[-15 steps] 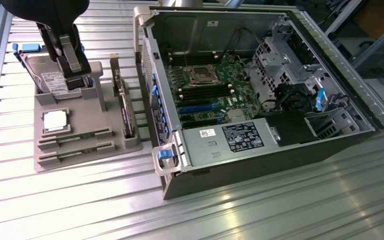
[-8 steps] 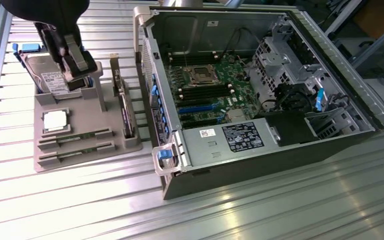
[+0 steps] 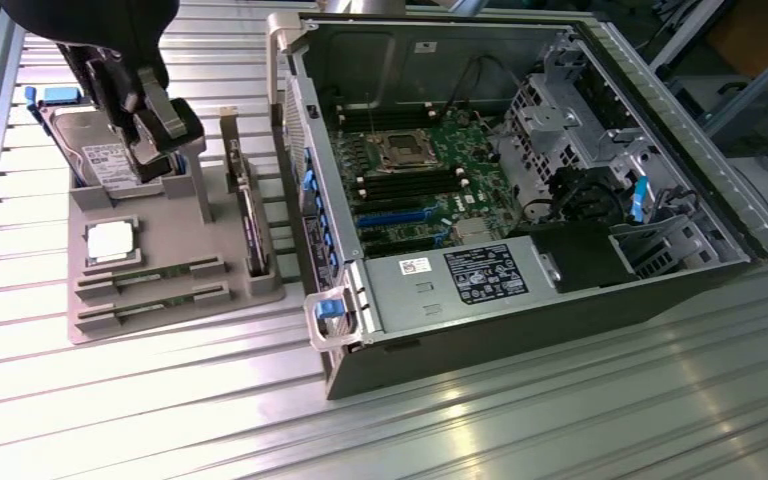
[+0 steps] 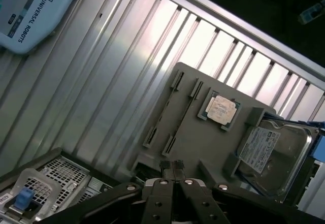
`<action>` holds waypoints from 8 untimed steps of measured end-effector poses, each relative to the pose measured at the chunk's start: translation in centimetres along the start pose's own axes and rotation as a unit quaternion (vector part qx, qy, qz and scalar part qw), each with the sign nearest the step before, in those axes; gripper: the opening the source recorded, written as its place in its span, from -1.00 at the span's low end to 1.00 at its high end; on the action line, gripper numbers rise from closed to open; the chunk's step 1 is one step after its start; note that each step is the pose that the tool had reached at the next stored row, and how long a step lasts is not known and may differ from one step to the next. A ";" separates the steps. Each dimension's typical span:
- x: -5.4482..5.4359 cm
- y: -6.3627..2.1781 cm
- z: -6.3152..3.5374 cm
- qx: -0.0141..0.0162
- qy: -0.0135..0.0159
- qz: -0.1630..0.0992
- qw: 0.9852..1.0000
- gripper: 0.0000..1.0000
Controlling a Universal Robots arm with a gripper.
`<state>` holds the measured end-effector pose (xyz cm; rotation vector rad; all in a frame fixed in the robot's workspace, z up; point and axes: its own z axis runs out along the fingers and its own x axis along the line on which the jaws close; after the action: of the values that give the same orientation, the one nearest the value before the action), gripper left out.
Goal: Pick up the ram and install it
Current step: 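Pick up the ram and move it above insertion slot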
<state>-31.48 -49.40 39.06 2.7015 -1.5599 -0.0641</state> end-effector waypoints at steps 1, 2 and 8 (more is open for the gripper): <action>0.0 0.00 0.00 0.000 0.000 -0.005 1.000 -0.79; 0.0 0.00 0.00 0.000 0.000 -0.010 1.000 -0.79; 0.0 0.00 0.01 -0.001 0.002 -0.052 0.999 -0.79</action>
<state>-31.48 -49.40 39.05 2.7773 -1.4158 -0.0622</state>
